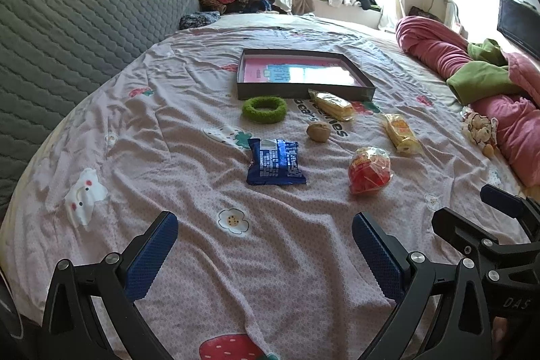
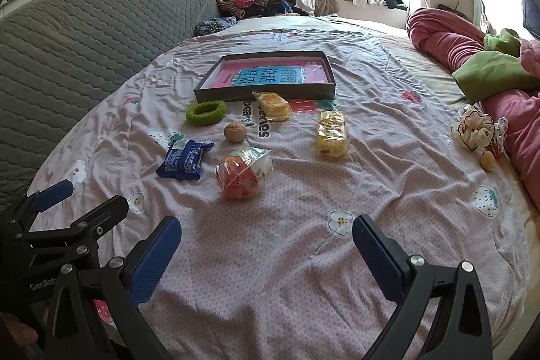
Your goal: Organize objects
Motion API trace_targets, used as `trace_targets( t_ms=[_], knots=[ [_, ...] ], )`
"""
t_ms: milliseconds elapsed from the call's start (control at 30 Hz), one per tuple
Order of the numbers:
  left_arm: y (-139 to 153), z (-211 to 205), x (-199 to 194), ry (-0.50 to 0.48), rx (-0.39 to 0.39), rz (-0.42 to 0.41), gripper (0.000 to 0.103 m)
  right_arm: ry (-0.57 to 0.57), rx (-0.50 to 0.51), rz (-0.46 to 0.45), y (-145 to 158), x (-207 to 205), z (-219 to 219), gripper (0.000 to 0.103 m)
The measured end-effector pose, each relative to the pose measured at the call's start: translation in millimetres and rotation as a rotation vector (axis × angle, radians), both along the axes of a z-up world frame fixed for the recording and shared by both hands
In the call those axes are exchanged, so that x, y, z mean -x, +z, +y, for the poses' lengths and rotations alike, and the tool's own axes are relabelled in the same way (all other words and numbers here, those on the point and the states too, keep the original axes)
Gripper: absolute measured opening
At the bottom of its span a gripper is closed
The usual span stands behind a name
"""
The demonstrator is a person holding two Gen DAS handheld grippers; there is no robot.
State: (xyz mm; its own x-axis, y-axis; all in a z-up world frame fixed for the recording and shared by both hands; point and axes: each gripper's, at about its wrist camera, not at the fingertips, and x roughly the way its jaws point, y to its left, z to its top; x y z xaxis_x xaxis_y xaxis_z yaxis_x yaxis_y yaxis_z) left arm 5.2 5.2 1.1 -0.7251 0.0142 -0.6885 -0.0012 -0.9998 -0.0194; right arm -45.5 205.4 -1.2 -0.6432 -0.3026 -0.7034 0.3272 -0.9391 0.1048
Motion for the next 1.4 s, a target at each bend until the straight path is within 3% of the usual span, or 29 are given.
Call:
trace_targets(
  t_ms=[600,1400],
  knots=[
    [2,-4,2,0.006,-0.016,-0.002,0.103,-0.004,0.019,-0.003,2,-2,4,0.102],
    [33,-6,6,-0.007,-0.005,0.055,0.103,0.0,0.035,0.034,30,-2,-4,0.102]
  ],
)
